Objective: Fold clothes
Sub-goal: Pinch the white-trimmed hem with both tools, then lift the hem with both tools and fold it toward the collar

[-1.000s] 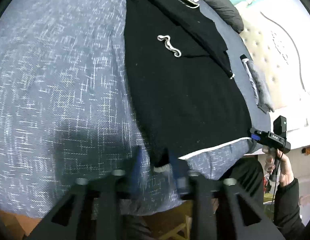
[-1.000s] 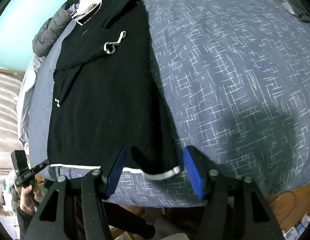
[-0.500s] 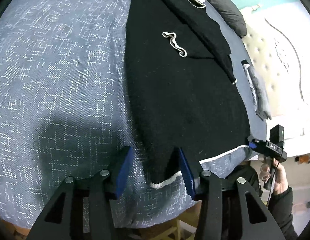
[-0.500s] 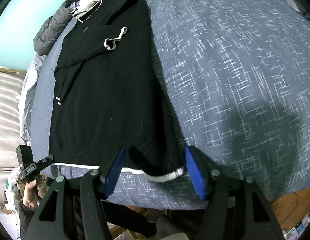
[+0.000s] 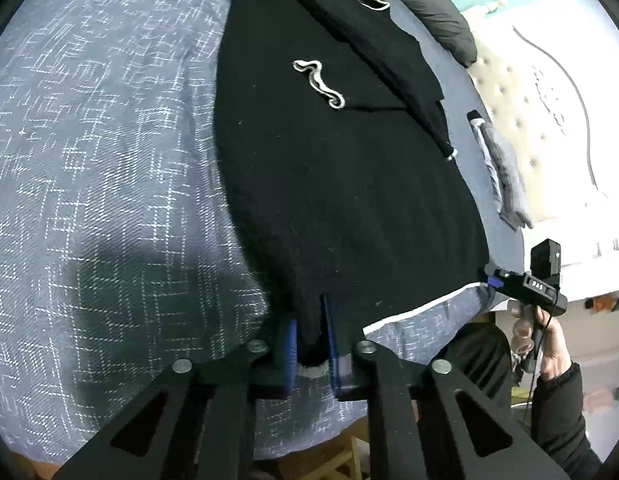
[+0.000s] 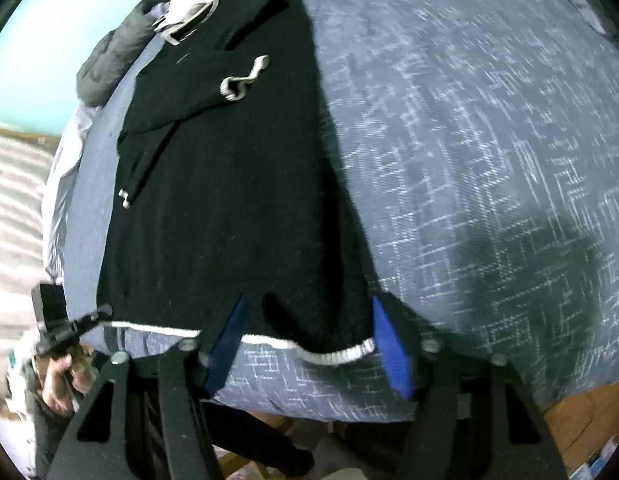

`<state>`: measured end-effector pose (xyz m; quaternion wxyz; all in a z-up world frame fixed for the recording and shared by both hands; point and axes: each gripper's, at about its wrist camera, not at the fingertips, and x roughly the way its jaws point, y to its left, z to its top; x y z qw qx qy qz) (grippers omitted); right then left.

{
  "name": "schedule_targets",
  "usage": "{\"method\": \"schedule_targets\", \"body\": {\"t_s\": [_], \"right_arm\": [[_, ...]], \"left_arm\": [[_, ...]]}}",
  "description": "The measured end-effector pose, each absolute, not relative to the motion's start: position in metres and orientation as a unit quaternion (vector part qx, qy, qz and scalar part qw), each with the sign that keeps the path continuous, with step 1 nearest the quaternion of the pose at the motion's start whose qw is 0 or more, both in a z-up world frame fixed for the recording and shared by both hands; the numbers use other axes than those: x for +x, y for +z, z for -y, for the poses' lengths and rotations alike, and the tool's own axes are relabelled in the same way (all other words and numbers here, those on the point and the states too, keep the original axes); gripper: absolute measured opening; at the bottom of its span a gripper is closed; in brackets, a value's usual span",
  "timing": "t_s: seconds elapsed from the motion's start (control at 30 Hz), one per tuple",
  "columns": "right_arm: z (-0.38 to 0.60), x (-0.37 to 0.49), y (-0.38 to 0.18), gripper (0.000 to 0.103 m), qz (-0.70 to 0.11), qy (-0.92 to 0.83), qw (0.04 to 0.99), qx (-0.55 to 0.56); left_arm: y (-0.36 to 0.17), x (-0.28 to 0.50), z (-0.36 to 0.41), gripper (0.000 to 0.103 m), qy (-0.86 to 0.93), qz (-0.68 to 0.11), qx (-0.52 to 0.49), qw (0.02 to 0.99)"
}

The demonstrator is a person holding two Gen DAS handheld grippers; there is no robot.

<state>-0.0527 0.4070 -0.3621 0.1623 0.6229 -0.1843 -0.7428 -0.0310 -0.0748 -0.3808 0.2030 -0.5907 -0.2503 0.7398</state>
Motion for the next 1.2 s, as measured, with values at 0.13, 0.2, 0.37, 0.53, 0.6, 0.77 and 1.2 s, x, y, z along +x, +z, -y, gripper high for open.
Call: {"method": "schedule_targets", "body": {"t_s": [0.13, 0.2, 0.37, 0.53, 0.6, 0.77, 1.2], "right_arm": [[-0.402, -0.049, -0.354, 0.011, 0.166, -0.75, 0.183, 0.613], [-0.4, -0.049, -0.346, 0.009, 0.162, -0.756, 0.192, 0.605], [-0.398, -0.044, -0.312, 0.008, 0.15, -0.779, 0.213, 0.571], [-0.394, -0.034, -0.275, 0.007, 0.143, -0.801, 0.234, 0.532], [-0.39, -0.026, -0.258, 0.007, 0.139, -0.81, 0.244, 0.515], [-0.393, -0.005, -0.224, 0.007, 0.128, -0.822, 0.266, 0.487], [-0.386, 0.046, -0.159, 0.007, 0.095, -0.836, 0.316, 0.438]], "left_arm": [[-0.366, -0.031, 0.074, 0.007, 0.749, 0.226, -0.585, 0.214], [-0.357, -0.029, 0.072, 0.007, 0.755, 0.215, -0.58, 0.22], [-0.324, -0.025, 0.069, 0.006, 0.773, 0.18, -0.56, 0.236], [-0.288, -0.016, 0.075, 0.006, 0.79, 0.162, -0.538, 0.246], [-0.274, -0.012, 0.079, 0.006, 0.796, 0.157, -0.528, 0.25], [-0.241, 0.007, 0.081, 0.006, 0.805, 0.135, -0.514, 0.264], [-0.179, 0.06, 0.096, 0.006, 0.831, 0.106, -0.47, 0.279]]}}
